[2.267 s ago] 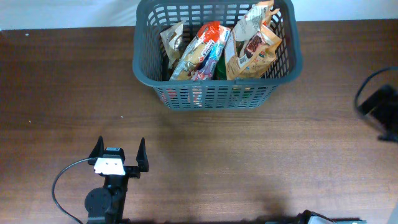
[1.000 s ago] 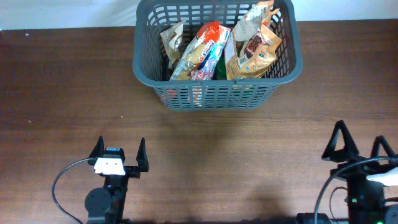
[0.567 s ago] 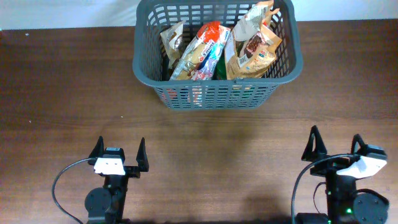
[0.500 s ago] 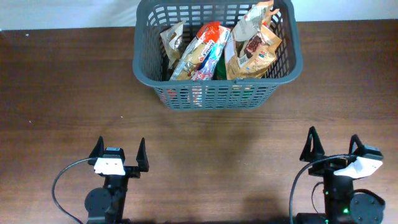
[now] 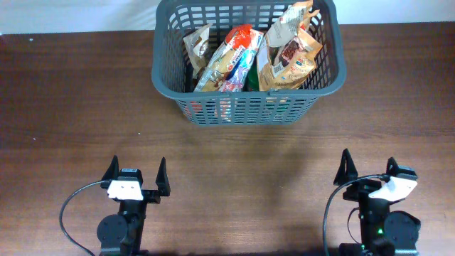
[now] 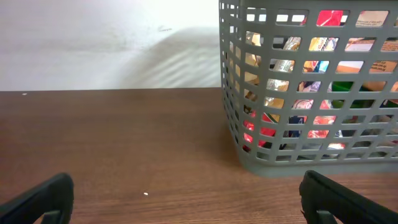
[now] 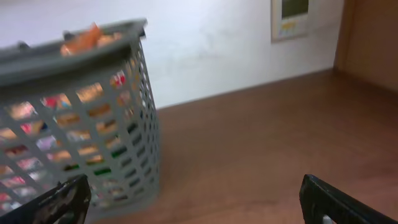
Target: Pack container
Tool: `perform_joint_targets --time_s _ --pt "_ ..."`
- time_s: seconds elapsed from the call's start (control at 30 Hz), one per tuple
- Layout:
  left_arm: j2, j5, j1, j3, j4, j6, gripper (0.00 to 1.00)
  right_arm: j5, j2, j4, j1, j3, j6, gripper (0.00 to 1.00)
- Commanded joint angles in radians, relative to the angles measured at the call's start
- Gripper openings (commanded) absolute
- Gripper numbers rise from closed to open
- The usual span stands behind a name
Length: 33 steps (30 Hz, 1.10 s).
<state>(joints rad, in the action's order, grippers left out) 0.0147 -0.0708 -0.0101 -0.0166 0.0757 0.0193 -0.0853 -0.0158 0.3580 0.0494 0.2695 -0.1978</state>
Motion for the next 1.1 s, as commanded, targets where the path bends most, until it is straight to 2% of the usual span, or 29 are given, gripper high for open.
perform_joint_targets --time_s 0.0,0.17,0.37,0.6,0.83,1.07 --pt "-0.010 0.008 -0.006 0.008 0.000 -0.016 0.99 0.006 0.013 -0.004 -0.011 -0.052 0.011 0.99" --pt "-0.010 0.008 -0.006 0.008 0.000 -0.016 0.99 0.006 0.013 -0.004 -0.011 -0.093 0.051 0.99" --pt "-0.010 0.008 -0.006 0.008 0.000 -0.016 0.99 0.006 0.013 -0.003 -0.011 -0.110 0.193 0.99" --pt "-0.010 0.008 -0.006 0.008 0.000 -0.016 0.99 0.014 0.013 -0.005 -0.011 -0.164 0.201 0.99" --pt "-0.010 0.008 -0.006 0.008 0.000 -0.016 0.99 0.029 0.013 -0.008 -0.011 -0.164 0.326 0.99" --pt "-0.010 0.008 -0.006 0.008 0.000 -0.016 0.99 0.029 0.013 -0.008 -0.011 -0.164 0.325 0.99"
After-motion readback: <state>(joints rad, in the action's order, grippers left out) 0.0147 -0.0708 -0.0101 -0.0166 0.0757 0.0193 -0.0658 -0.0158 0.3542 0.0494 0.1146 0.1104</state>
